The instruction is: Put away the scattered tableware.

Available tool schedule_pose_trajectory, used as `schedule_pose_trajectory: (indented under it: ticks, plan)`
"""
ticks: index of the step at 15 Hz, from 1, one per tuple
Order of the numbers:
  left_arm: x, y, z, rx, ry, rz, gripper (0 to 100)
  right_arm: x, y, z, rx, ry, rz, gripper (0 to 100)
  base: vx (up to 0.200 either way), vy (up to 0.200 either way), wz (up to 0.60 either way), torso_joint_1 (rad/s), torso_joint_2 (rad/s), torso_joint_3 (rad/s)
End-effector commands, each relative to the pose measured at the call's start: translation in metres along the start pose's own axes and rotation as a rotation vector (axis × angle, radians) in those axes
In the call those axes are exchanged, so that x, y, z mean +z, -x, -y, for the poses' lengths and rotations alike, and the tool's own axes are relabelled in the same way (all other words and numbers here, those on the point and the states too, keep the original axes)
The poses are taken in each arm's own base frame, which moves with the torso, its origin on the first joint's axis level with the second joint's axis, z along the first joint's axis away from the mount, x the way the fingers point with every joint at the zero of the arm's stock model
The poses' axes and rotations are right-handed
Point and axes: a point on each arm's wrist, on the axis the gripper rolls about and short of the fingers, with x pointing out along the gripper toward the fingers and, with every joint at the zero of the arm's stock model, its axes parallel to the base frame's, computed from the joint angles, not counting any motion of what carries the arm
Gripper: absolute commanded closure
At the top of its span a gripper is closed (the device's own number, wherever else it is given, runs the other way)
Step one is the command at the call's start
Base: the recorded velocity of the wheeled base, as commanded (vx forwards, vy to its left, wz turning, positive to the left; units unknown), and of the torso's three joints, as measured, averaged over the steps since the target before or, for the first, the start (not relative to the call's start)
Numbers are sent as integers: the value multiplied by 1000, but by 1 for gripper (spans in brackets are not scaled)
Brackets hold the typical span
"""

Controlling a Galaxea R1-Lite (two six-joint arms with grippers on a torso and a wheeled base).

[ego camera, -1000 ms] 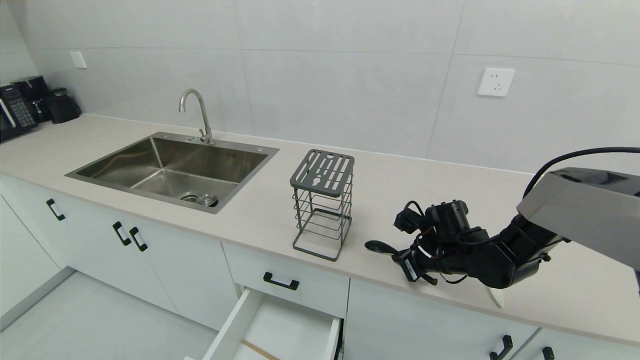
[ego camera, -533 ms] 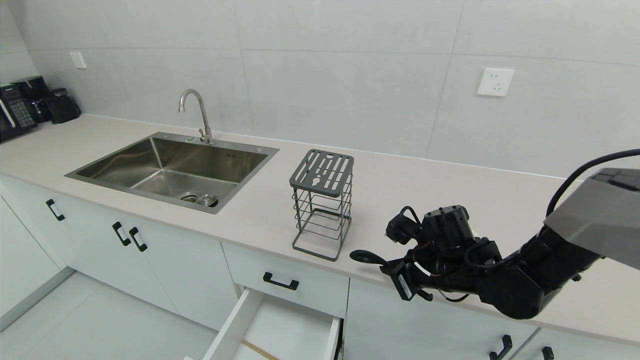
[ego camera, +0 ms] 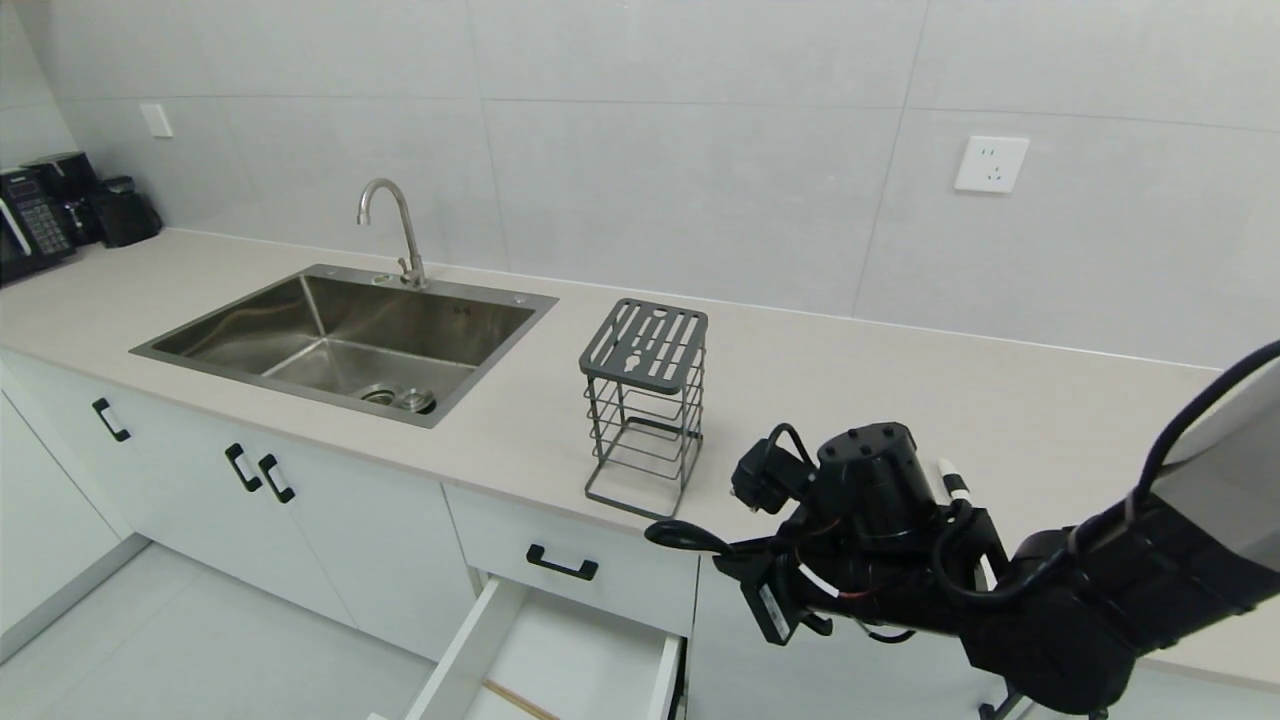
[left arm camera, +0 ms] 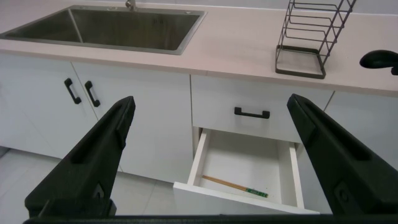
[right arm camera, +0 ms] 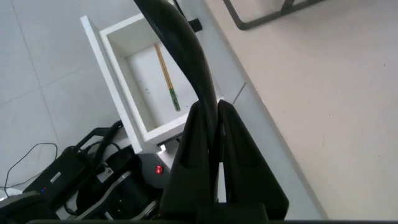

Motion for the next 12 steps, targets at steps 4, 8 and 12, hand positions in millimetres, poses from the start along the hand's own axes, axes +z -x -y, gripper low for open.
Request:
schedule_pose_trajectory:
  ticks: [4, 8, 12]
  plan:
    - [0, 0, 0, 0, 0, -1, 0, 43, -22, -27, 66, 54, 134, 100, 0, 0, 0, 0, 0, 0]
    - [0, 0, 0, 0, 0, -1, 0, 51, -48, -45, 101, 88, 143, 100, 0, 0, 0, 0, 0, 0]
    - [0, 0, 0, 0, 0, -1, 0, 45, -68, -73, 159, 140, 103, 100, 0, 0, 0, 0, 0, 0]
